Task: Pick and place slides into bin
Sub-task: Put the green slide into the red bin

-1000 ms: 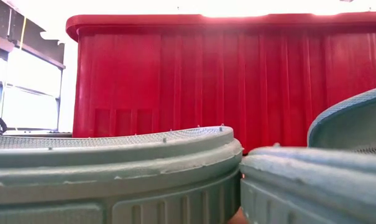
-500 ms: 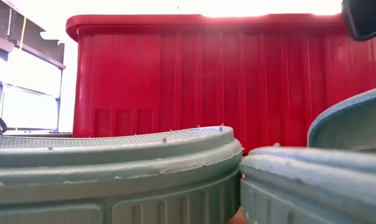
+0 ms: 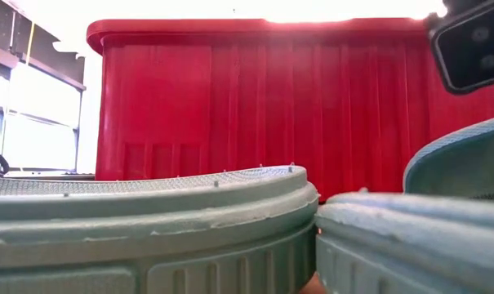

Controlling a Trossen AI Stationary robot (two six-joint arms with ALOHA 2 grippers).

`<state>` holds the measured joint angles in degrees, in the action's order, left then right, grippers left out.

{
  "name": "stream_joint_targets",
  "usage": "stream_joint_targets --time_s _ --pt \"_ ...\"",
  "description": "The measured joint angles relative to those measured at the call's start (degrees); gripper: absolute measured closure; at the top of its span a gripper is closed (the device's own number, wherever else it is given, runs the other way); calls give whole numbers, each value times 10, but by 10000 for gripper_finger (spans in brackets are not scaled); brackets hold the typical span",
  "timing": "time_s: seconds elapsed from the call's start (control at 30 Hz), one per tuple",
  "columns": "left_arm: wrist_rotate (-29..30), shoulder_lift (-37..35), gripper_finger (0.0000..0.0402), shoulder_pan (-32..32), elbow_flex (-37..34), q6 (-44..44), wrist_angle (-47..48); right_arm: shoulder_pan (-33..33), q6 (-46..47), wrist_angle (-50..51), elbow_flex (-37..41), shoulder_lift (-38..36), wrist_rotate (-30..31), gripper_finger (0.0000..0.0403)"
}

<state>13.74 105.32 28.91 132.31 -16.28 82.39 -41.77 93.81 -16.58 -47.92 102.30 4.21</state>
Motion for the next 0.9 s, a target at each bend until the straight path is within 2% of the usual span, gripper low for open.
stream_joint_targets --time_s 0.17,0.4,0.6,0.77,0.9 --pt "1 0 131 0 0 15 0 1 -6 -48 0 13 39 292" --pt "-1 0 131 0 0 15 0 1 -58 -118 2 12 70 394" --pt "-27 0 131 0 0 26 0 6 -90 -138 -18 -46 78 399" --pt "-28 0 131 0 0 61 1 13 -226 -137 -58 -120 85 400" --pt "-28 -2 131 0 0 69 0 15 -381 -126 -129 -202 140 401"
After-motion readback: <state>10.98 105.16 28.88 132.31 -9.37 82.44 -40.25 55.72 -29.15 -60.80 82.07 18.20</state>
